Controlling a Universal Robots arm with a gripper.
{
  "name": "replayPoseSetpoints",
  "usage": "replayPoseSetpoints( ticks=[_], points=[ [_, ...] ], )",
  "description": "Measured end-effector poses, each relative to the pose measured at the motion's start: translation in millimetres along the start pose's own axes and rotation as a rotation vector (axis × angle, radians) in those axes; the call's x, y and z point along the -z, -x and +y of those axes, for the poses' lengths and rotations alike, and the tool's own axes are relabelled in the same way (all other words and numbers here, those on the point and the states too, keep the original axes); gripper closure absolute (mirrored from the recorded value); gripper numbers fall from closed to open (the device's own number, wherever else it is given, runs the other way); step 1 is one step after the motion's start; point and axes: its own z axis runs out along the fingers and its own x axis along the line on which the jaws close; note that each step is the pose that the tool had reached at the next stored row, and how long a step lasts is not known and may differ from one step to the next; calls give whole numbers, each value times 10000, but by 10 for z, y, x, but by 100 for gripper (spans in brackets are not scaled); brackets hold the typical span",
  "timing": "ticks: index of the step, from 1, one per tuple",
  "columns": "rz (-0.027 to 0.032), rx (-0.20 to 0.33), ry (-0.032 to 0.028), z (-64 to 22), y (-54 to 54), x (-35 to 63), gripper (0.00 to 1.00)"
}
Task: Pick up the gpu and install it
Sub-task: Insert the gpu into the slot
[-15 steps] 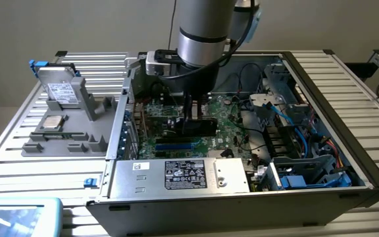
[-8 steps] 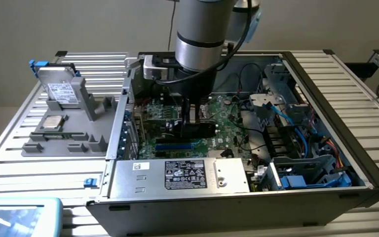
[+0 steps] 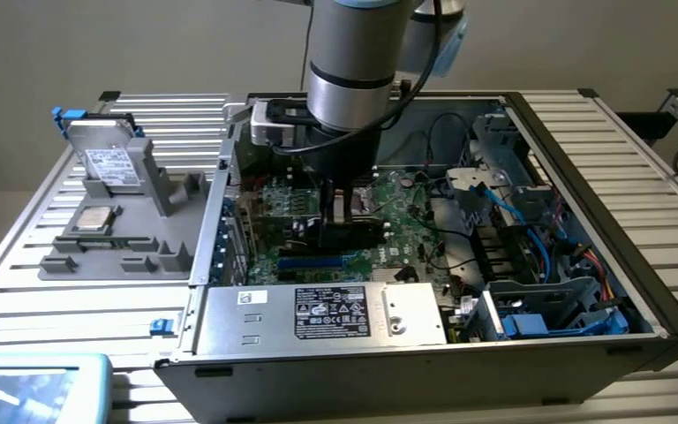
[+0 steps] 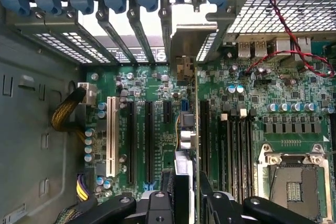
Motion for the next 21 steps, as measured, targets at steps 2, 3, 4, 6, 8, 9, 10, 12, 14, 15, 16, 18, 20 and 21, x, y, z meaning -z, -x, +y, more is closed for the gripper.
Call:
replayPoseSetpoints(
  ticks=[2,3,4,6,8,9,10,12,14,15,16,18,20,21],
  points=[
    [2,0,-14,23,-1,-23,71],
    [2,0,-21,32,-1,-34,71],
    [0,0,-30,42,-1,-44,71],
    [1,-1,-36,51,0,-61,71],
    [0,-1,-42,57,0,-77,71],
    [0,-1,-43,59,0,-85,71],
    [1,-1,-43,62,0,-92,71],
    [1,-1,-43,70,-2,-104,71],
    [1,0,-43,74,-5,-113,71],
    [1,1,-43,75,-8,-116,71],
    [0,0,-44,77,-10,-121,71],
    [1,-3,-43,80,-13,-128,71],
    [0,-14,-42,84,-15,-134,71],
    [0,-23,-42,86,-15,-138,71]
  ],
)
